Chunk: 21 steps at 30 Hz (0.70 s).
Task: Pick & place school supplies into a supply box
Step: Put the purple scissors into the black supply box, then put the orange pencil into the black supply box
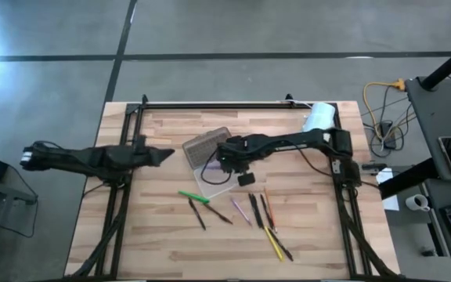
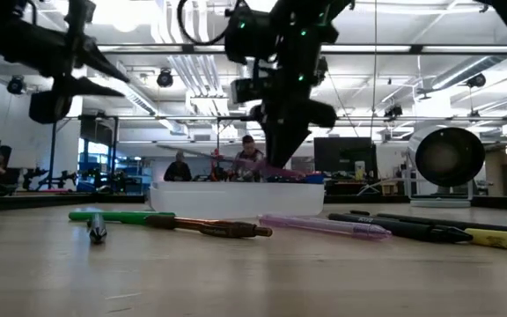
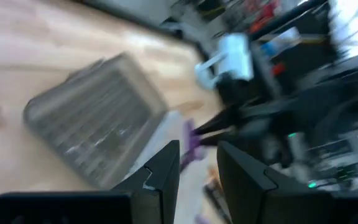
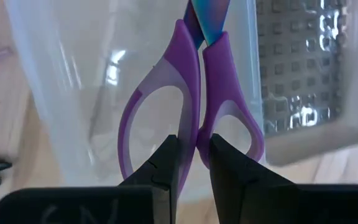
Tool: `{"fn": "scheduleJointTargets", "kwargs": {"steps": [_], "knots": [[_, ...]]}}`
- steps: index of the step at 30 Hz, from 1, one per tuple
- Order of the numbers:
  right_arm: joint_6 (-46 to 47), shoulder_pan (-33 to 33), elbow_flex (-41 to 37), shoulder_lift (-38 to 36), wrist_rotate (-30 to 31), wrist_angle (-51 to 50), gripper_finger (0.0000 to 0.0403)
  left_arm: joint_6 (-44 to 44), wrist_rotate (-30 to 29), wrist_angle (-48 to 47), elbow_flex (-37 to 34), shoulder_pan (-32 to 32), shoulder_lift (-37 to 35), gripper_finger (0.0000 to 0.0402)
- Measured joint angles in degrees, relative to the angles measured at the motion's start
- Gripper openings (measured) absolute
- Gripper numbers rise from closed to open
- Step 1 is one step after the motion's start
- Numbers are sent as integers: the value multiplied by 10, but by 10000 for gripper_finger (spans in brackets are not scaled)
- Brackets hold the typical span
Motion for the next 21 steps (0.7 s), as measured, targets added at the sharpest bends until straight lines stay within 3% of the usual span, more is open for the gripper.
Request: {"fn": "scheduleJointTargets", "kwargs": {"steps": [8, 21], "knots": [[-10, 1, 18, 49, -28, -36, 53, 5, -19, -34, -1, 0, -31, 92], [18, 0, 26, 38, -26, -26, 128, 1, -17, -33, 0, 0, -23, 92]]}}
